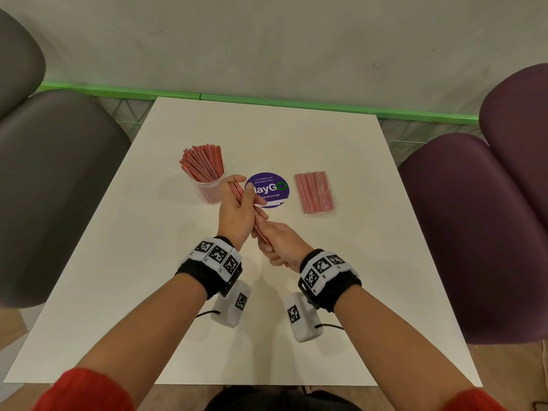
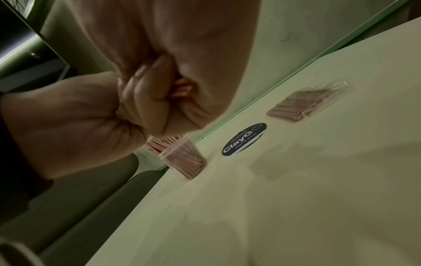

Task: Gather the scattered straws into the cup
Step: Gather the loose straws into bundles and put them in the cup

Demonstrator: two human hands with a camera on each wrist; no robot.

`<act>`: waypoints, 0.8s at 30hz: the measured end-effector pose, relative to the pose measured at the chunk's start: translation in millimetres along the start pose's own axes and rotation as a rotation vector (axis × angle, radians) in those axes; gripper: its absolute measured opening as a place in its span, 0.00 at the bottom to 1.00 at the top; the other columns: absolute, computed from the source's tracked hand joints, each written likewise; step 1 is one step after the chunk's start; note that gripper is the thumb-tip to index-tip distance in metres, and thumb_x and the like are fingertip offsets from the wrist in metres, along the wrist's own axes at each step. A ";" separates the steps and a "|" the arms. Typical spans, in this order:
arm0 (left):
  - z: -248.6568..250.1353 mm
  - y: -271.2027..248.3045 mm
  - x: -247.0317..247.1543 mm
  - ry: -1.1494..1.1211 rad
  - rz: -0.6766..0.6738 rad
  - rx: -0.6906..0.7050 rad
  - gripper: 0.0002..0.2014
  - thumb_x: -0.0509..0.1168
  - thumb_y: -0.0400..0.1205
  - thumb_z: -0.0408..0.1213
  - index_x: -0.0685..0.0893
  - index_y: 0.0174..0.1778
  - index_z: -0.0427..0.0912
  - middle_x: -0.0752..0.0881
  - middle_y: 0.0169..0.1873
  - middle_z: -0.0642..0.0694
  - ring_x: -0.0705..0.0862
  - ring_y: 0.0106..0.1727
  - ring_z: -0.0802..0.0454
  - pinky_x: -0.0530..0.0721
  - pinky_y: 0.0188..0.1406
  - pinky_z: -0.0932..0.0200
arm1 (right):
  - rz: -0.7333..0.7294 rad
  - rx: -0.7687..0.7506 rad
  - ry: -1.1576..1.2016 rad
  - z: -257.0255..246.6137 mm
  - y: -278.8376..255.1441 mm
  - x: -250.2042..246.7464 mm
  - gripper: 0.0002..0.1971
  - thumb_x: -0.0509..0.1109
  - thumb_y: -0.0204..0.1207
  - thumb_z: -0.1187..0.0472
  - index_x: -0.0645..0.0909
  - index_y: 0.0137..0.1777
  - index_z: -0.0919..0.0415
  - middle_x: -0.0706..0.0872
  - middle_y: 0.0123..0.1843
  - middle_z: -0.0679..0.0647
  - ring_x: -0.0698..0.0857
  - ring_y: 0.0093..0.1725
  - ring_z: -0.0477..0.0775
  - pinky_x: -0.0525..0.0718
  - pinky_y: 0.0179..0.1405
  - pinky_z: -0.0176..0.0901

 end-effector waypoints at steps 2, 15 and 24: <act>1.1 -0.7 -1.6 0.036 0.004 0.024 0.02 0.52 0.87 0.39 0.67 0.51 0.53 0.78 0.26 0.46 0.79 0.19 0.52 0.71 0.11 0.64 | -0.011 -0.005 -0.002 -2.9 0.7 2.3 0.21 0.50 0.84 0.43 0.72 0.38 0.56 0.67 0.22 0.47 0.60 0.15 0.40 0.57 0.13 0.29; 5.3 -0.4 -27.0 0.082 0.262 0.094 0.03 0.52 0.87 0.40 0.70 0.52 0.46 0.80 0.32 0.53 0.84 0.33 0.51 0.85 0.36 0.52 | 0.236 0.050 0.427 -3.4 16.6 -13.0 0.21 0.54 0.85 0.49 0.81 0.42 0.62 0.84 0.33 0.58 0.75 0.15 0.42 0.66 0.09 0.27; 1.6 23.5 -54.9 0.220 0.251 0.080 0.12 0.55 0.86 0.45 0.76 0.40 0.45 0.84 0.30 0.54 0.81 0.28 0.64 0.78 0.31 0.74 | 0.361 0.036 0.146 -7.3 35.0 -11.0 0.18 0.63 0.80 0.50 0.83 0.34 0.59 0.70 0.23 0.51 0.62 0.15 0.41 0.60 0.13 0.30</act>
Point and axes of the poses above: each hand's wrist, its own y-axis towards the middle knuckle, its own x-axis out of the palm, z = x × y, the point moved 9 cm from there along y, towards the middle knuckle
